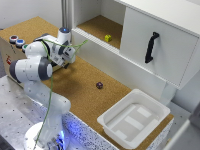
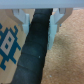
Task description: Go close the drawer
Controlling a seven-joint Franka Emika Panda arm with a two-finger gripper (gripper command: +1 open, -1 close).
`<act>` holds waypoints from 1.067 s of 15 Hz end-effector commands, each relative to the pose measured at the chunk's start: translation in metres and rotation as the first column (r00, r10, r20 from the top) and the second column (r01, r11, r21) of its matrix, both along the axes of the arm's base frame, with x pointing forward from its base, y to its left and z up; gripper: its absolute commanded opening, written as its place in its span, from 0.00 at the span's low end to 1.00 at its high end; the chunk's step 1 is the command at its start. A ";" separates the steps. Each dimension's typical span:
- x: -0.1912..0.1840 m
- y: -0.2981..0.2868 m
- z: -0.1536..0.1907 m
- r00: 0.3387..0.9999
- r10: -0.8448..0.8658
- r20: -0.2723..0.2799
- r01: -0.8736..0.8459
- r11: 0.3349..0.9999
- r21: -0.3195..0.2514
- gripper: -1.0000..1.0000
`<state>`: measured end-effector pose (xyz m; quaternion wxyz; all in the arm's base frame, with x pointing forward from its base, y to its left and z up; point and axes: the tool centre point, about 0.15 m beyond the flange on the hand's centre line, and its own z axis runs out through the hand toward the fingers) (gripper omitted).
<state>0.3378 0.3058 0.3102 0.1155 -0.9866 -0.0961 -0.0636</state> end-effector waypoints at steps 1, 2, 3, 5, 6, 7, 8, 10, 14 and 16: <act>0.015 0.045 -0.004 0.998 0.060 0.001 -0.060 0.998 0.021 1.00; 0.014 0.045 0.002 0.998 0.057 0.018 -0.058 0.998 0.023 1.00; 0.014 0.043 0.013 0.998 0.047 0.038 -0.048 0.998 0.033 1.00; 0.010 0.035 0.027 0.998 0.020 0.068 -0.023 0.999 0.039 1.00; 0.008 0.031 0.032 0.997 0.007 0.074 -0.010 0.999 0.043 1.00; 0.005 0.027 0.036 0.996 -0.014 0.083 0.010 0.999 0.047 1.00; 0.003 0.023 0.039 0.996 -0.028 0.082 0.024 0.999 0.048 1.00; -0.002 0.013 0.049 0.993 -0.068 0.096 0.064 0.997 0.052 1.00; -0.008 -0.007 0.071 0.982 -0.135 0.135 0.132 0.991 0.032 1.00; -0.012 -0.022 0.088 0.971 -0.180 0.160 0.180 0.984 0.014 1.00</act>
